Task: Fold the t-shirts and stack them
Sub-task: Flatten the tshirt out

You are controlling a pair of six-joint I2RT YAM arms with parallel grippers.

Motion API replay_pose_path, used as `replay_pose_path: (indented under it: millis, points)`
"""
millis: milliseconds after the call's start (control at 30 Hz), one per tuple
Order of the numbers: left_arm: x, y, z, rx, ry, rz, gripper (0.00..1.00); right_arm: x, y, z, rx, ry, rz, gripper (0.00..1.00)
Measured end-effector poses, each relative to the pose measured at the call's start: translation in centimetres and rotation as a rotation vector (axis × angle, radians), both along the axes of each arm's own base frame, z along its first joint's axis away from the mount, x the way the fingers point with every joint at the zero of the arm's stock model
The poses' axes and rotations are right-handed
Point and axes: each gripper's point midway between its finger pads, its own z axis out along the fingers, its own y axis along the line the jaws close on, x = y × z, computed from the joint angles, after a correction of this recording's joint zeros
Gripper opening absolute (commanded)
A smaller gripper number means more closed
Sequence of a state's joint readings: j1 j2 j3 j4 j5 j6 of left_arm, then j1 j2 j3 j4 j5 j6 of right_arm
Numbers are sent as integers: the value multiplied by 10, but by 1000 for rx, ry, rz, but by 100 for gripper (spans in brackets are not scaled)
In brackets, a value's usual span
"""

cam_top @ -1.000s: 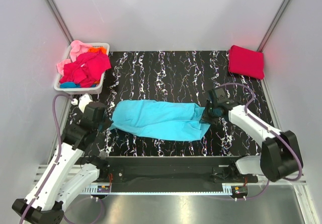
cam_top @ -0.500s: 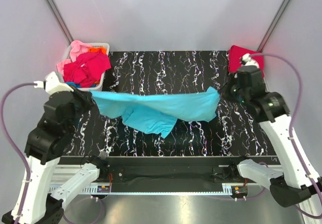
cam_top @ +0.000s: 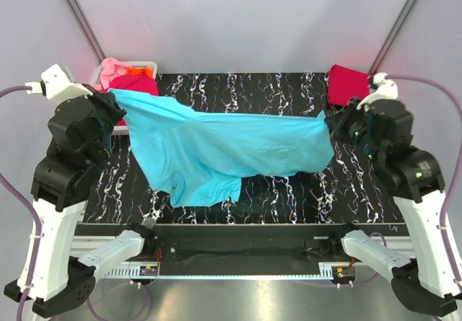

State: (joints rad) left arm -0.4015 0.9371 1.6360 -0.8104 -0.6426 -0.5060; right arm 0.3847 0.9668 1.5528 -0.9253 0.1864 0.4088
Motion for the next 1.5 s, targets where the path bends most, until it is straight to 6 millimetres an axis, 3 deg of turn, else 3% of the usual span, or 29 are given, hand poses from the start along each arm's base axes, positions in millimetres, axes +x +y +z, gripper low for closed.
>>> replay_pose_path:
  millis: [100, 133, 233, 367, 500, 633, 700, 800, 900, 1133, 1500]
  points:
    - [-5, 16, -16, -3, 20, 97, 0, -9, 4, -47, 44, 115, -8, 43]
    - [-9, 22, -20, -3, 23, 124, 0, -12, 3, -63, 43, 156, -17, 45]
    - [-19, 33, -23, -10, 14, 170, 0, -26, -4, -107, 37, 271, -62, 68]
    - [-27, 39, -18, -41, -19, 191, 0, -31, -7, -121, 36, 300, -79, 67]
    - [-21, 35, -28, -48, -1, 186, 0, -24, 10, -140, 68, 332, -22, 65]
    - [-14, 28, -43, -47, 34, 168, 0, -18, 43, -196, 120, 464, 95, 79]
    - [-13, 25, -54, -53, 50, 155, 0, -19, 59, -230, 146, 554, 154, 76]
    - [-15, 22, -68, -63, 68, 142, 0, -30, 80, -264, 187, 653, 240, 70]
    - [-18, 22, -86, -72, 94, 140, 0, -40, 114, -268, 217, 676, 382, 69]
    - [-20, 22, -107, -85, 136, 151, 0, -75, 198, -261, 267, 672, 747, 69]
    - [-23, 22, -120, -78, 175, 158, 0, -110, 267, -308, 259, 765, 932, 69]
